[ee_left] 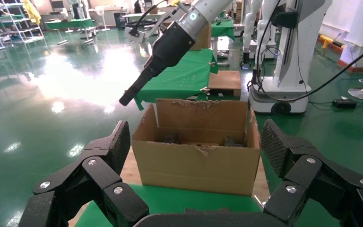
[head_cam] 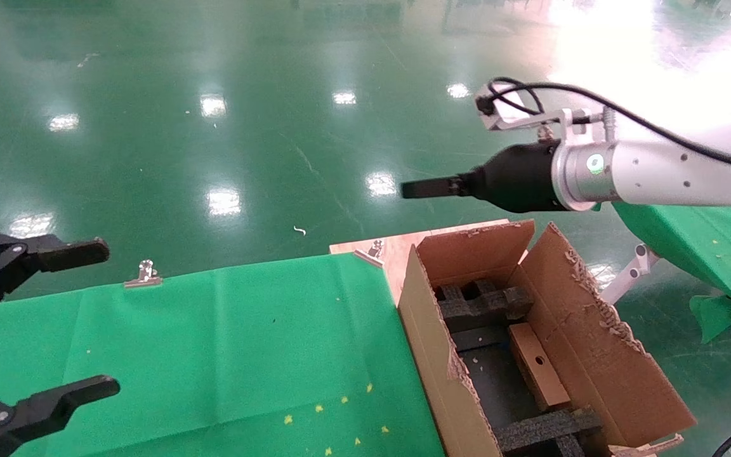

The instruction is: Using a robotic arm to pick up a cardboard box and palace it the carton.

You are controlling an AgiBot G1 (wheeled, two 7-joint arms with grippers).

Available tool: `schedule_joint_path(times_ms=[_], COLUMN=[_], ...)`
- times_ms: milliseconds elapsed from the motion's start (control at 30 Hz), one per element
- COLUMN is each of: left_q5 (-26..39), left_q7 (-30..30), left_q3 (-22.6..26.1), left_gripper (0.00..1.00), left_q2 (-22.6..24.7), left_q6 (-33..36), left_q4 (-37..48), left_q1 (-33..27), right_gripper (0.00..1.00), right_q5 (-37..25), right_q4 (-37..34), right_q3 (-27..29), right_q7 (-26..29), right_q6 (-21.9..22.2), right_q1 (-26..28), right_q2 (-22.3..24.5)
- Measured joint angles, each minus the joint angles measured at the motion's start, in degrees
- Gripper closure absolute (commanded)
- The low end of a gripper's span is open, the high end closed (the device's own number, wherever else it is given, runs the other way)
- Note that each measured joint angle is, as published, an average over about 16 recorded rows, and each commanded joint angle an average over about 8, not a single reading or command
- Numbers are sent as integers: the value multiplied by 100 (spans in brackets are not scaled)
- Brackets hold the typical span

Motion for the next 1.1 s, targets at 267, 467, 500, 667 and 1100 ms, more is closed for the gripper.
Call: schedule_joint_path(times_ms=[267, 467, 500, 667, 1100], left_q5=[0, 0, 0, -1, -1], left_q7=[0, 0, 0, 1, 1], left_q3=[0, 1, 1, 1, 1], left_gripper=[0, 0, 0, 0, 0], left_q2=[0, 0, 0, 0, 0], left_q6=[0, 0, 0, 0, 0], left_q4=[0, 0, 0, 0, 0], left_q1=[0, 0, 0, 0, 0], right_gripper=[0, 0, 0, 0, 0], right_q5=[594, 1080, 1161, 1567, 2624], right_q4=[-47, -86, -93, -126, -211], right_q3=[948, 1729, 1859, 2510, 4207], right_q7=[-1131, -2063, -2217, -2994, -5018], right_q6=[-571, -1041, -1119, -1511, -2531], right_q1=[-649, -1186, -1275, -1723, -2890], right_q2=[-36, -65, -70, -95, -159])
